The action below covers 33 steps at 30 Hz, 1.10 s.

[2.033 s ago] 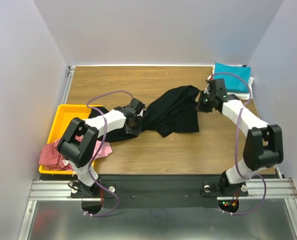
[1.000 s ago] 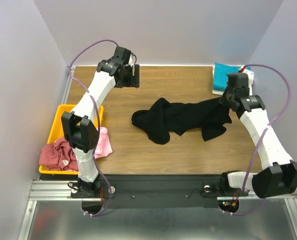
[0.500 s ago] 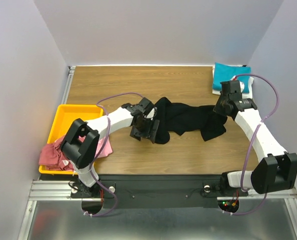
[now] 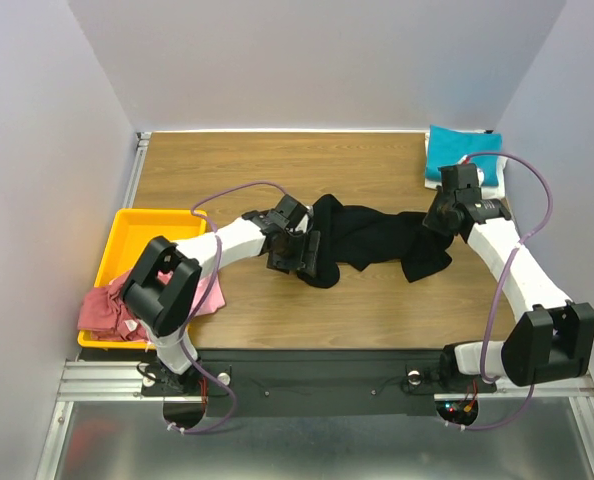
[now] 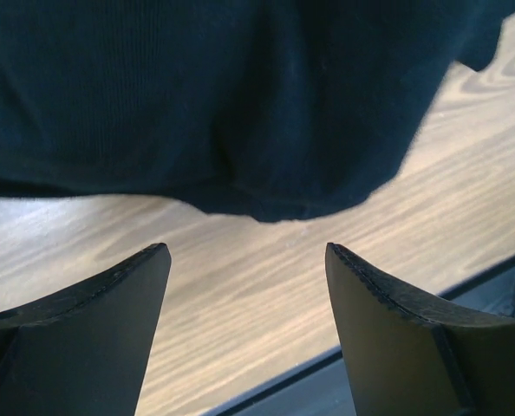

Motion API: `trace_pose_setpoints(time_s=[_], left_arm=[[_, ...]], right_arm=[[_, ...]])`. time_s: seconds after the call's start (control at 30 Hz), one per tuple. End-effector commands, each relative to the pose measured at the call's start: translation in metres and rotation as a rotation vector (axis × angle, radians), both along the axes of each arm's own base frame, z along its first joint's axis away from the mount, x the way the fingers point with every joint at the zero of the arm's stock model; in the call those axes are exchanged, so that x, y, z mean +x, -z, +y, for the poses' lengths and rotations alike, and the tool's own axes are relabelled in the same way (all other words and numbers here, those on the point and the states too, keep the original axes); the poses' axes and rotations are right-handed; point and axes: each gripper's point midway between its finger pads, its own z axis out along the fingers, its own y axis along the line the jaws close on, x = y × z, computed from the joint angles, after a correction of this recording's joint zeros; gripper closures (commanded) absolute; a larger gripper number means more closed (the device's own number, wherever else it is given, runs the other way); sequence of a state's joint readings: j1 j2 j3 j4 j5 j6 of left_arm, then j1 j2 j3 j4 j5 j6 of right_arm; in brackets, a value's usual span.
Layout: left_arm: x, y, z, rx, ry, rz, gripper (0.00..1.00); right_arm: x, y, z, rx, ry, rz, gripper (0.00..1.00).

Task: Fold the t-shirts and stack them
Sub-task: Flatten the tshirt out

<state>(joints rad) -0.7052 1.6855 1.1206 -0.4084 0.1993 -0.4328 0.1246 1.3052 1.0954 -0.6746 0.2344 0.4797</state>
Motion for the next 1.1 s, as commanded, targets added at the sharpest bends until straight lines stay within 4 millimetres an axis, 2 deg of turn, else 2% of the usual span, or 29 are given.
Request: trace_pose_setpoints(time_s=[0.0,0.1,0.2,0.33,0.43,0.57,0.7,0.77,0.8,0.87,0.9,1.0,1.07], left_arm=[[0.006,0.009,0.000,0.029,-0.028,-0.005,0.18],[0.008,0.013,0.004,0.048,-0.045,-0.009,0.21],[0.010,0.016,0.002,0.048,-0.050,-0.007,0.29],[0.018,0.018,0.000,0.055,-0.071,-0.024,0.32],[0.020,0.030,-0.001,0.076,-0.077,-0.009,0.36],[0.016,0.043,0.003,0.125,-0.077,0.007,0.37],[0.015,0.048,0.002,0.131,-0.080,0.010,0.36],[0.015,0.050,0.000,0.132,-0.079,0.010,0.45],[0.017,0.049,-0.002,0.131,-0.071,0.005,0.64],[0.019,0.049,-0.001,0.141,-0.074,0.001,0.96],[0.019,0.048,0.000,0.150,-0.078,-0.004,1.00],[0.028,0.028,0.005,0.160,-0.098,-0.050,1.00],[0.048,-0.012,0.020,0.189,-0.156,-0.127,1.00]], right_arm=[[0.008,-0.015,-0.001,0.018,0.015,-0.070,1.00],[0.009,-0.017,0.000,0.018,0.015,-0.076,1.00],[0.009,-0.016,0.001,0.023,0.011,-0.074,1.00],[0.009,-0.017,0.002,0.030,0.006,-0.076,1.00],[0.009,-0.018,0.002,0.032,0.005,-0.080,1.00],[0.009,-0.021,0.002,0.031,0.006,-0.090,1.00],[0.008,-0.023,0.002,0.032,0.009,-0.095,1.00],[0.008,-0.022,0.001,0.030,0.009,-0.093,1.00],[0.008,-0.022,0.002,0.031,0.008,-0.093,1.00],[0.008,-0.022,0.001,0.030,0.009,-0.093,1.00],[0.008,-0.023,0.000,0.027,0.011,-0.096,1.00],[0.008,-0.027,-0.001,0.018,0.010,-0.105,1.00],[0.009,-0.042,-0.005,-0.002,0.019,-0.147,0.99]])
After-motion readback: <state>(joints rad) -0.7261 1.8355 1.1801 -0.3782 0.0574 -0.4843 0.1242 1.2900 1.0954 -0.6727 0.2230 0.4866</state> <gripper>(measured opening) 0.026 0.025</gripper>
